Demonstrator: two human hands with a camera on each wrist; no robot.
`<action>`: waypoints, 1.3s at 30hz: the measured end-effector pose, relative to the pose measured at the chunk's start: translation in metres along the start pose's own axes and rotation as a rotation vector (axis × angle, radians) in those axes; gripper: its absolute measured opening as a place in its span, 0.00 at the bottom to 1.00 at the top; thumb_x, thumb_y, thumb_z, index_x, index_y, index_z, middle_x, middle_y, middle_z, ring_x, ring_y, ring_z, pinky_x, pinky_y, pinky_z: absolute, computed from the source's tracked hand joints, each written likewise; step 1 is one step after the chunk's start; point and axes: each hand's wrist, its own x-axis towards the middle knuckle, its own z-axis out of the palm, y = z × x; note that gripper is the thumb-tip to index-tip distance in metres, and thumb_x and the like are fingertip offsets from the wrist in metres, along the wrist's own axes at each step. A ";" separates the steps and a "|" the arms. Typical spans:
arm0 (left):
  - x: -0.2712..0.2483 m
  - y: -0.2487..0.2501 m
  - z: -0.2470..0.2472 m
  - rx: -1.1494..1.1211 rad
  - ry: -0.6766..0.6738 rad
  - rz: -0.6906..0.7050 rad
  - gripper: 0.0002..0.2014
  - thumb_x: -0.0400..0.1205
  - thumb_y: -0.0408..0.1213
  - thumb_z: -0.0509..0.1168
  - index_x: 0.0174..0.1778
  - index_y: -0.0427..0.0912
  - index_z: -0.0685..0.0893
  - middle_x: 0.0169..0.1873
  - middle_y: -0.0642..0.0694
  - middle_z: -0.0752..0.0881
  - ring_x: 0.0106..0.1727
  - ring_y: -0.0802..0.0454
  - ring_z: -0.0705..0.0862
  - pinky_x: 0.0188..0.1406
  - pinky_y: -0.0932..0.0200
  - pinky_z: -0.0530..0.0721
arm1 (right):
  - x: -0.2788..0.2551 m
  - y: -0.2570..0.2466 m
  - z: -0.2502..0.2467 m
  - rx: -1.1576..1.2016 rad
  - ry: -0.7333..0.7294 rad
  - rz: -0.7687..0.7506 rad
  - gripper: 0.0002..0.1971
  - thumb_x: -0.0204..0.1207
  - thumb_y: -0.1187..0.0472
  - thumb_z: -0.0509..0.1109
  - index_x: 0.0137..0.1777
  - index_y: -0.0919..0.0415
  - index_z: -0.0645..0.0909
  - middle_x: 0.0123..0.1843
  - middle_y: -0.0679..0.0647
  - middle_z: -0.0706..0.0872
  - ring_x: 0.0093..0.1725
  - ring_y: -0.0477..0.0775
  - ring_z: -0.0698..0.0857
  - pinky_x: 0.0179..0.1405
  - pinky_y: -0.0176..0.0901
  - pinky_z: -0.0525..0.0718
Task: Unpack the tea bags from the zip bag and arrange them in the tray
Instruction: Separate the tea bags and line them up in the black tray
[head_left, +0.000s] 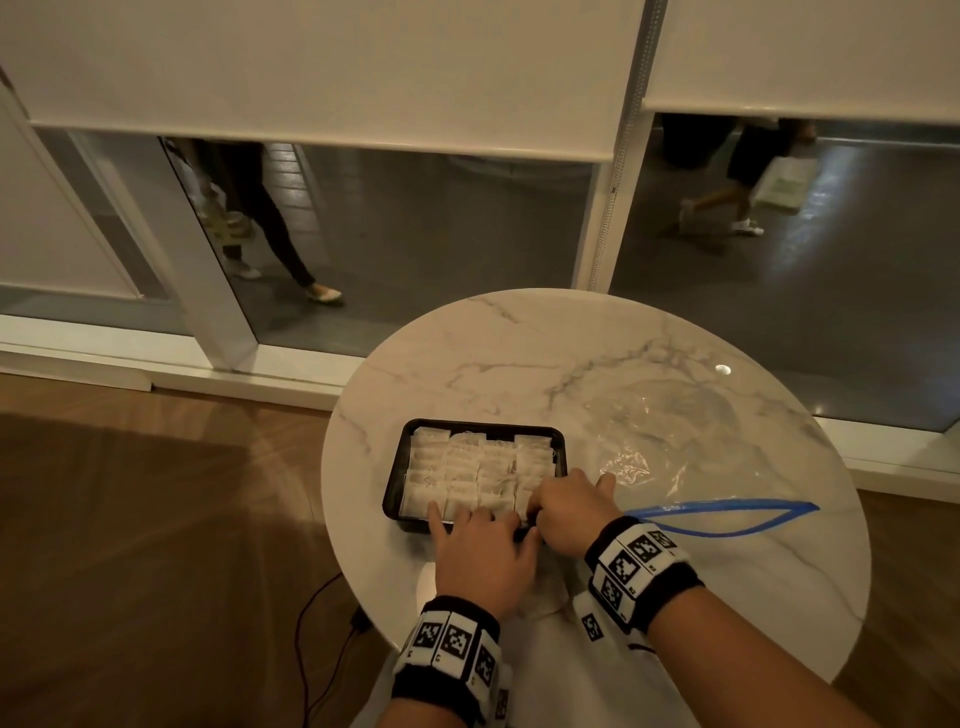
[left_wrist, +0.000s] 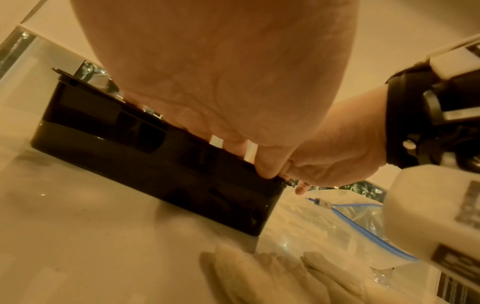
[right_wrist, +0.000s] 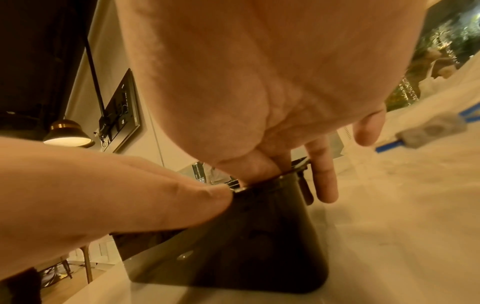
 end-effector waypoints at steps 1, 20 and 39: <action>0.000 0.000 -0.001 -0.005 -0.005 0.001 0.25 0.86 0.63 0.47 0.65 0.57 0.84 0.62 0.53 0.86 0.72 0.49 0.75 0.81 0.31 0.39 | -0.001 0.000 0.001 -0.002 0.006 0.001 0.16 0.77 0.62 0.60 0.56 0.48 0.88 0.60 0.49 0.84 0.66 0.57 0.71 0.66 0.66 0.59; -0.005 0.003 -0.012 -0.033 0.158 0.113 0.19 0.88 0.56 0.51 0.69 0.54 0.77 0.64 0.55 0.84 0.71 0.55 0.79 0.88 0.43 0.48 | -0.045 0.039 0.020 0.580 0.455 -0.048 0.22 0.79 0.69 0.58 0.57 0.45 0.87 0.59 0.41 0.82 0.65 0.49 0.75 0.70 0.53 0.73; 0.015 0.110 0.002 0.337 -0.219 0.521 0.23 0.88 0.49 0.58 0.81 0.55 0.73 0.88 0.35 0.48 0.87 0.28 0.47 0.86 0.34 0.49 | -0.074 0.149 0.059 0.446 0.350 0.251 0.26 0.80 0.62 0.57 0.76 0.46 0.78 0.76 0.47 0.80 0.76 0.50 0.76 0.82 0.50 0.65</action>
